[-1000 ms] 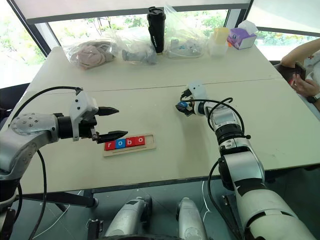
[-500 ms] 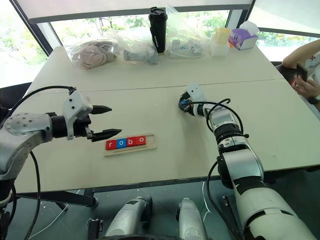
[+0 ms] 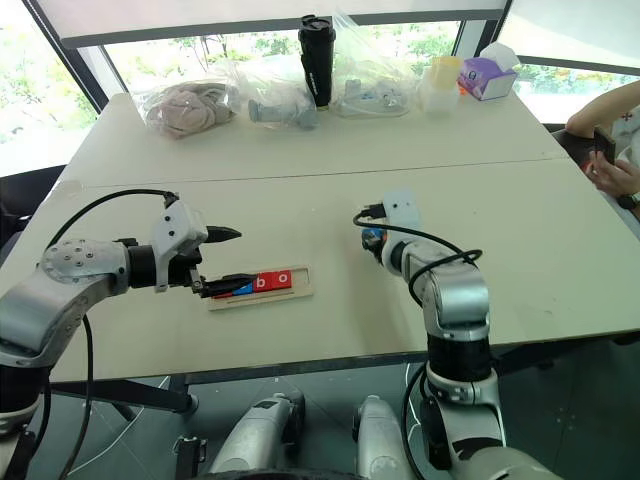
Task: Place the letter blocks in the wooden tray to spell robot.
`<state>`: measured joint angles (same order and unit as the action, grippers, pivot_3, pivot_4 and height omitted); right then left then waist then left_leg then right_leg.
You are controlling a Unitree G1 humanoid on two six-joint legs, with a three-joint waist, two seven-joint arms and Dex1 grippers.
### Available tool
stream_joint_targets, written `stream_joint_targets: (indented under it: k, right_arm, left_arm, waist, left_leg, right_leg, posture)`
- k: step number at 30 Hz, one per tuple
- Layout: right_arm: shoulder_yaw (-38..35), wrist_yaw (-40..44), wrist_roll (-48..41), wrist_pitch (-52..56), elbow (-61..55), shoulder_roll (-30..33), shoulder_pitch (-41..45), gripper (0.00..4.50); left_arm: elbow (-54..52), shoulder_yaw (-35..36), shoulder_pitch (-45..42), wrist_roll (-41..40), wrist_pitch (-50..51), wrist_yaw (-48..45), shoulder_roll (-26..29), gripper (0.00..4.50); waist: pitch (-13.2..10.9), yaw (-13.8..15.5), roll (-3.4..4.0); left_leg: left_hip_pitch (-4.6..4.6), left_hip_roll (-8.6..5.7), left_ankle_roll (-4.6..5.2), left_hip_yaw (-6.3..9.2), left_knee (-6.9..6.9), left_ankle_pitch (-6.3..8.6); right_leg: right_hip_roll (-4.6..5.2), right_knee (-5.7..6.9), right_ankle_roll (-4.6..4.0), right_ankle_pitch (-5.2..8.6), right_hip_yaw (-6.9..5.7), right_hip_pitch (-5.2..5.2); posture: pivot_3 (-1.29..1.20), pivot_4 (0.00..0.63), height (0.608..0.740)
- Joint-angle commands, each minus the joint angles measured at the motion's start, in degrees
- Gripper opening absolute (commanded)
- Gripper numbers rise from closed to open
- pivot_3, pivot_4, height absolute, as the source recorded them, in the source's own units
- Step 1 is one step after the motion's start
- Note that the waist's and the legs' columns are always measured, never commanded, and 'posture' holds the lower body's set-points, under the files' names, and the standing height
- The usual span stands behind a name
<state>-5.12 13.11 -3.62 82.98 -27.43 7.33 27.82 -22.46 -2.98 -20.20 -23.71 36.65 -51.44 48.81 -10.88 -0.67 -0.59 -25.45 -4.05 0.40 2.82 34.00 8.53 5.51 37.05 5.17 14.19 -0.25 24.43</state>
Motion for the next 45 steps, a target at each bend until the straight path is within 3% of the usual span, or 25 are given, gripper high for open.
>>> stream_joint_targets:
  k: [1,10,16,17,18,20,24,27,30,34,38,45]
  right_arm:
    - [-0.60,-2.20,-0.50,5.94,-7.44,-2.33,-1.65,1.19]
    - [-1.82,-6.44,-0.03,9.52,-8.97,-10.90,-3.26,1.19]
    - [-1.29,-5.80,-1.83,9.52,-9.28,-9.85,-3.62,4.18]
    - [-1.52,-5.05,-2.42,9.52,-9.34,-8.87,-3.49,4.43]
    - [-1.43,-3.80,-3.26,9.52,-9.44,-6.91,-3.00,4.43]
    - [1.34,1.25,-4.46,2.41,-8.59,3.82,-2.21,4.43]
    - [-6.03,16.14,-12.63,-13.30,0.21,15.14,3.51,4.43]
    - [-1.29,30.27,-13.66,-28.04,6.55,25.90,1.74,4.43]
    - [4.46,40.79,-12.16,-41.35,13.66,32.87,-1.08,4.43]
    - [9.22,47.30,-10.38,-51.61,20.23,35.88,-2.06,4.43]
    - [12.73,49.53,-7.77,-59.30,29.26,34.66,-0.26,4.43]
    - [13.59,49.82,-8.20,-60.74,29.95,32.72,-1.23,4.43]
  left_arm:
    - [0.35,-0.82,-1.60,0.97,-1.91,-1.56,0.01,4.50]
    - [2.44,-3.75,-4.05,2.76,-3.19,-3.64,-1.28,4.50]
    - [2.97,-3.60,-3.94,3.18,-3.56,-4.49,-0.98,4.50]
    - [2.90,-3.40,-3.82,3.19,-3.49,-4.58,-0.86,4.50]
    - [2.84,-3.20,-3.74,3.23,-3.37,-4.65,-0.73,4.50]
    - [2.59,-2.67,-3.37,3.19,-3.20,-4.98,-0.25,4.50]
    - [1.76,-1.56,-2.75,2.01,-2.87,-6.75,1.30,4.50]
    - [0.89,-1.07,-2.67,0.97,-2.85,-8.47,2.44,4.50]
    - [0.28,-0.42,-3.13,0.04,-2.81,-9.38,2.79,4.50]
    - [0.53,-0.76,-4.11,0.23,-3.57,-9.65,2.64,4.50]
    - [0.36,-2.13,-4.59,1.20,-3.67,-9.22,1.92,4.50]
    - [-0.43,-1.89,-3.41,1.41,-2.98,-8.20,1.74,4.50]
  waist:
    - [0.00,-0.05,0.00]
    - [0.00,-0.12,0.00]
    - [0.00,-0.13,0.00]
    - [0.00,-0.13,0.00]
    - [0.00,-0.12,0.00]
    - [-0.01,-0.07,0.01]
    - [-0.04,-0.25,0.01]
    - [-0.03,-0.21,0.00]
    - [-0.03,-0.08,-0.02]
    - [-0.05,-0.13,-0.03]
    - [-0.05,-0.08,-0.04]
    - [-0.05,0.07,-0.04]
  left_leg:
    - [0.00,0.00,0.00,0.00,-0.01,0.00]
    - [-0.02,0.01,0.00,0.01,-0.04,0.00]
    - [-0.02,0.00,0.00,0.01,-0.04,0.00]
    - [-0.02,0.00,0.00,0.01,-0.04,0.00]
    - [-0.02,0.00,0.00,0.01,-0.04,0.00]
    - [-0.02,0.00,0.00,0.00,-0.04,0.00]
    - [-0.05,0.00,0.01,-0.02,0.02,0.00]
    - [-0.03,0.07,0.11,0.02,-0.10,-0.04]
    - [-0.04,0.11,0.29,0.08,-0.15,0.03]
    - [-0.07,0.03,0.40,-0.05,-0.04,0.08]
    - [0.03,0.04,0.36,-0.02,0.12,0.11]
    - [-0.04,0.03,0.34,0.06,0.09,0.12]
  right_leg:
    - [0.00,-0.01,-0.01,0.01,0.00,0.00]
    - [0.00,-0.06,-0.01,0.01,-0.03,0.01]
    - [0.01,-0.08,-0.01,0.01,-0.07,0.01]
    - [0.01,-0.08,-0.01,0.01,-0.07,0.01]
    - [0.01,-0.09,-0.01,0.02,-0.07,0.00]
    - [0.02,-0.11,-0.01,0.02,-0.08,-0.01]
    - [0.03,-0.41,0.02,0.02,-0.12,-0.16]
    - [0.00,-0.56,0.03,0.02,-0.20,-0.24]
    - [-0.03,-0.86,0.11,0.05,-0.29,-0.44]
    - [0.07,-0.92,0.15,0.03,-0.25,-0.48]
    - [0.06,-0.92,0.17,0.00,-0.22,-0.64]
    - [0.07,-0.93,0.16,0.00,-0.20,-0.56]
  posture:
    - [0.00,0.150,0.740]
    - [0.00,0.150,0.740]
    - [0.00,0.150,0.740]
    - [0.00,0.150,0.740]
    - [0.00,0.150,0.740]
    - [0.00,0.150,0.740]
    - [0.00,0.150,0.740]
    - [0.00,0.150,0.740]
    - [0.00,0.150,0.740]
    - [0.00,0.150,0.740]
    - [0.00,0.150,0.740]
    - [0.00,0.150,0.740]
